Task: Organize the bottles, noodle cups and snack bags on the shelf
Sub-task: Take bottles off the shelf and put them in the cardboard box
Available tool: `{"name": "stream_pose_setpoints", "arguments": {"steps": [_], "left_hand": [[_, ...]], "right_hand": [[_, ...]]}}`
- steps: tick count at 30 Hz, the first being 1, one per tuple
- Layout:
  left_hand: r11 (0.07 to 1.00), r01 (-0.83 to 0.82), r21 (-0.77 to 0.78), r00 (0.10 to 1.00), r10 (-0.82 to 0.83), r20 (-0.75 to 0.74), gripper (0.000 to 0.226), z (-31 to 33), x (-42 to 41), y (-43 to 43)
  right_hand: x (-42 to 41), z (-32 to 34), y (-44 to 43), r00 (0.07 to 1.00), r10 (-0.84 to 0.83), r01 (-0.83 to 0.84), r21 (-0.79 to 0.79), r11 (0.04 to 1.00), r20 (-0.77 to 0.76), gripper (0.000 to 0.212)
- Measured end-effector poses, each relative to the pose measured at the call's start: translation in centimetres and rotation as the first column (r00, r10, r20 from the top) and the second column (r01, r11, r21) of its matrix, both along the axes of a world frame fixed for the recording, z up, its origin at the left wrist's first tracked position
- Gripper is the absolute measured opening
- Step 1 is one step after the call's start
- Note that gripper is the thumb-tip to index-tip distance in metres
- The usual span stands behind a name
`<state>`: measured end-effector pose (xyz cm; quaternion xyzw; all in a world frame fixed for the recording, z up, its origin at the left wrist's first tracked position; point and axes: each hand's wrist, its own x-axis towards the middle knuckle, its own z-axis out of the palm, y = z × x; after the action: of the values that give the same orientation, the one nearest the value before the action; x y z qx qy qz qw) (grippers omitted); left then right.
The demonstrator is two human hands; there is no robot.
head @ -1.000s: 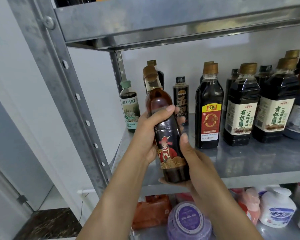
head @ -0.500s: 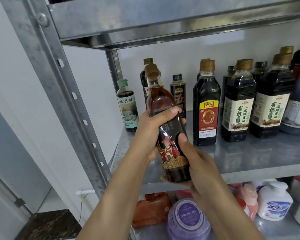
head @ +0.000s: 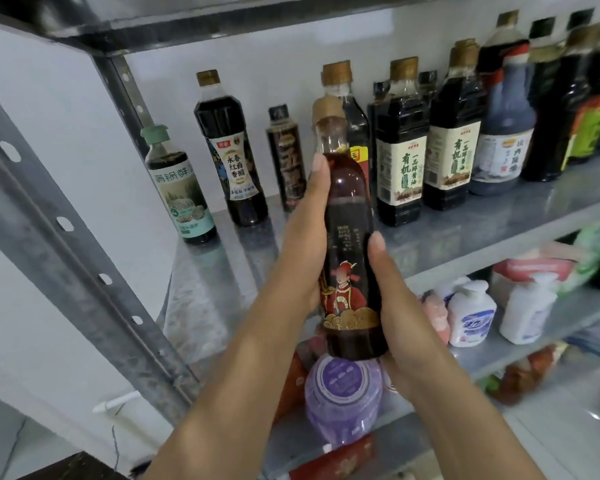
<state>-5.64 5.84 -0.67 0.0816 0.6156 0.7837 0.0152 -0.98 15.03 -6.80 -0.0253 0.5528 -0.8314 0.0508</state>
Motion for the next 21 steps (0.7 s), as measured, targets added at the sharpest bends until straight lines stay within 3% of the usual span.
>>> {"name": "stream_pose_setpoints", "arguments": {"steps": [8, 10, 15, 17, 21], "left_hand": [[0.996, 0.087, -0.009, 0.996, -0.087, -0.002, 0.053, -0.3, 0.6, 6.6], [0.988, 0.156, 0.0, 0.988, -0.156, 0.011, 0.061, -0.1, 1.2, 8.8], [0.926, 0.344, 0.156, 0.922, -0.365, 0.129, 0.057, 0.1, 3.0, 15.5], [0.889, 0.413, 0.2, 0.886, -0.443, 0.138, 0.056, 0.3, 3.7, 18.8], [0.838, 0.519, 0.169, 0.828, -0.542, 0.142, 0.061, -0.1, 4.6, 25.2]], "right_hand": [[2.0, 0.0, 5.7, 0.969, -0.246, 0.242, 0.121, 0.963, 0.016, 0.065], [2.8, 0.1, 8.0, 0.97, -0.243, 0.242, 0.046, 0.969, 0.026, 0.055], [5.1, 0.5, 15.2, 0.957, -0.287, 0.288, -0.014, 0.958, 0.043, 0.067], [6.2, 0.8, 18.4, 0.948, -0.313, 0.315, -0.023, 0.949, 0.061, 0.062], [8.8, 1.1, 24.9, 0.93, -0.349, 0.361, -0.106, 0.926, 0.116, 0.061]]}}
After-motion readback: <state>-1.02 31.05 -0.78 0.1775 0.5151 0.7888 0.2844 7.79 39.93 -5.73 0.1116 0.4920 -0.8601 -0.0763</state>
